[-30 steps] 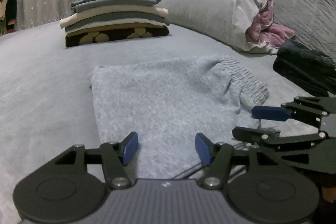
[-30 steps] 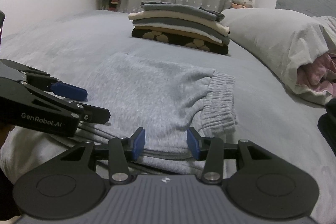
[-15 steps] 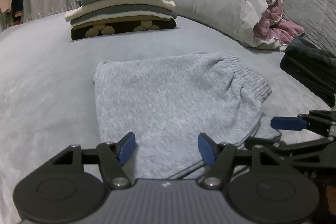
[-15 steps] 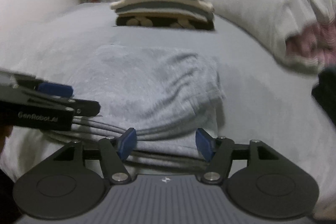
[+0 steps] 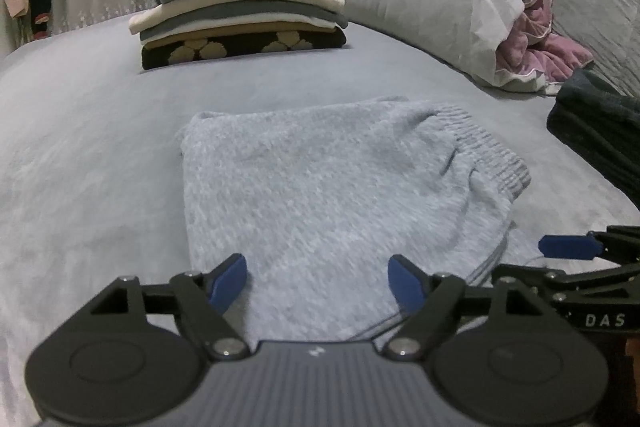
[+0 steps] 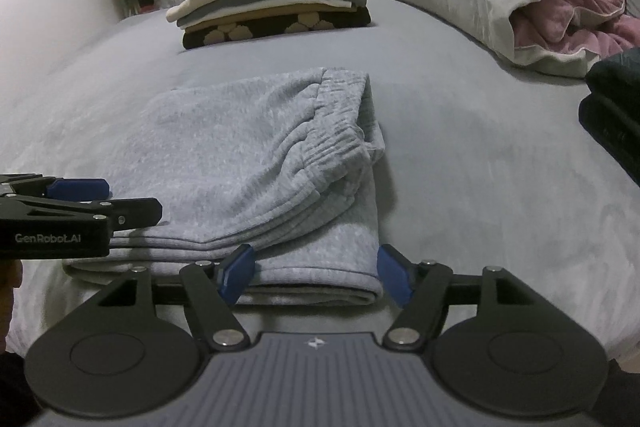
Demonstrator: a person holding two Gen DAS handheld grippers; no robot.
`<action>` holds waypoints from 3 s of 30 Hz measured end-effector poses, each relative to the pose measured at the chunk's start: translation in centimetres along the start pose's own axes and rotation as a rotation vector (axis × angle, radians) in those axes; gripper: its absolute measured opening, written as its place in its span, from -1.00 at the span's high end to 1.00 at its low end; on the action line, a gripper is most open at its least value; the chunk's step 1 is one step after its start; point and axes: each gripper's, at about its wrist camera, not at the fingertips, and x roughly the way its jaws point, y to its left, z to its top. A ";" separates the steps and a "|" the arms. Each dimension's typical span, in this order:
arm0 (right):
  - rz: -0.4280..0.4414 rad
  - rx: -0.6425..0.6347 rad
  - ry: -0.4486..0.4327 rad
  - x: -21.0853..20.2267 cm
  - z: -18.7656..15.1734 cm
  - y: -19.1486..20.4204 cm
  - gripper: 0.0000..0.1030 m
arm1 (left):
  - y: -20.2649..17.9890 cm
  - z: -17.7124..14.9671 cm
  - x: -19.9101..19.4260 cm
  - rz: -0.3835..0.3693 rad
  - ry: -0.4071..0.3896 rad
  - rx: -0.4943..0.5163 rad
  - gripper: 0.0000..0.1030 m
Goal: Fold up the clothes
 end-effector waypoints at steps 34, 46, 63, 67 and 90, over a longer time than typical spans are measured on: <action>0.082 -0.038 0.086 -7.9 4.8 -2.6 -0.63 | -4.4 1.2 -7.3 0.251 0.187 0.007 -0.85; 0.092 -0.036 0.094 -7.4 4.8 -3.0 -0.65 | -4.0 1.1 -5.9 0.241 0.209 0.011 -0.86; 0.175 0.043 0.209 0.1 5.5 -5.1 -0.65 | 5.1 0.4 -0.1 -0.055 0.248 -0.324 -0.84; 0.236 0.105 0.236 2.3 5.9 -6.2 -0.65 | 6.9 0.4 1.6 -0.128 0.235 -0.402 -0.61; 0.406 0.503 0.094 7.7 5.7 -9.2 0.08 | 3.6 2.6 3.9 -0.016 0.047 -0.385 0.62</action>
